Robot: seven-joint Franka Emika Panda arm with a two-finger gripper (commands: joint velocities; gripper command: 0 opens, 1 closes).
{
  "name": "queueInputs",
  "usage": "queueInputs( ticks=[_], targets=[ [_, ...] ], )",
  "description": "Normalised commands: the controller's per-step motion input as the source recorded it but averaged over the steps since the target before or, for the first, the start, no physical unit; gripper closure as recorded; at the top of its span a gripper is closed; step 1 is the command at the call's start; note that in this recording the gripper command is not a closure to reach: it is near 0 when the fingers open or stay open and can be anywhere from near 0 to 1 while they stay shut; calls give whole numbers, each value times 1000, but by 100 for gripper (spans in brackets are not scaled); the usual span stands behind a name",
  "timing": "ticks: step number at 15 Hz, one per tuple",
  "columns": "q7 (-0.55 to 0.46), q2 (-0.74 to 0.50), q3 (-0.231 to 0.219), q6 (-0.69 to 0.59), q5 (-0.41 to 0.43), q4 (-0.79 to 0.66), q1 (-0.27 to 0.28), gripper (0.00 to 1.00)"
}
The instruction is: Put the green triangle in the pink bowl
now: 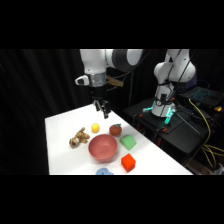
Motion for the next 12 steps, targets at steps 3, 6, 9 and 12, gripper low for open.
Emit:
queueInputs(
  ticks=[3,6,9,12],
  targets=[
    [40,-6,38,4,-22,-7,-16,0],
    [175,-42,86,115,-21,-109,55,0],
    [300,-35,133,239,6,-196,138,0],
    [306,-70,126,316,43,-304,153,0]
  ],
)
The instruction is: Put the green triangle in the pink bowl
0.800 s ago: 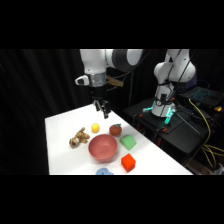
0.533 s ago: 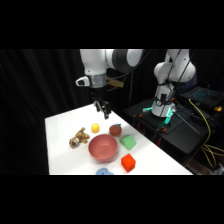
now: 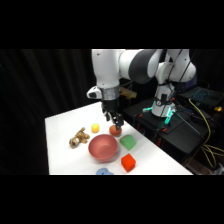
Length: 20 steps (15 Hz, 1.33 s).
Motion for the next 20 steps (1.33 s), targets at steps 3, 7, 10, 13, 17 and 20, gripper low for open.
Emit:
queueInputs(
  ticks=[3,7,10,13,17,20],
  targets=[
    [221,-155,83,328,103,-401,106,0],
    [90,-243,31,324,171,-480,32,0],
    [-31,-229,-11,316,165,-441,-29,0],
    [-160,-53,-25,266,178,-232,-70,0],
    [-306,153,-6,221,223,-15,-91,0],
    [-430,286,43,197,317,119,-138,0]
  ],
)
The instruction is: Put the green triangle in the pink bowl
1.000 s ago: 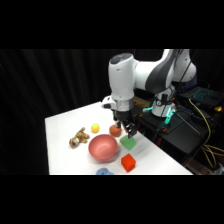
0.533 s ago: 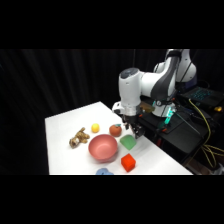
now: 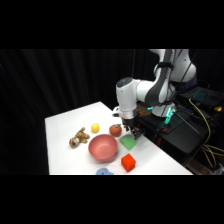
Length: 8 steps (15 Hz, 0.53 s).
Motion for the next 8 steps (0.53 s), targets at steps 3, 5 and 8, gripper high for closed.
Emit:
queueInputs(
  ticks=[3,5,8],
  targets=[
    [-455,272,113,115,351,169,-194,0],
    [-391,217,156,55,321,187,-201,0],
    [-309,169,160,16,262,199,-174,0]
  ],
)
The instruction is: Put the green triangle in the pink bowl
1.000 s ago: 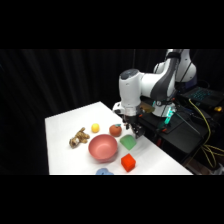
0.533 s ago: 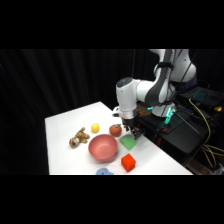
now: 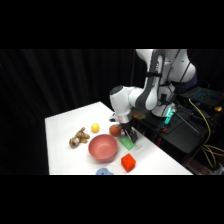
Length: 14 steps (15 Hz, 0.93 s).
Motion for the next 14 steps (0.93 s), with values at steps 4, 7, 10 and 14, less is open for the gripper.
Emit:
queueInputs(
  ticks=[4,7,10,14],
  targets=[
    [-222,135,130,5,182,185,-124,3],
    [-163,144,82,-7,106,215,-86,100],
    [-87,147,38,3,43,226,-38,100],
    [38,45,7,-50,-12,162,27,100]
  ],
)
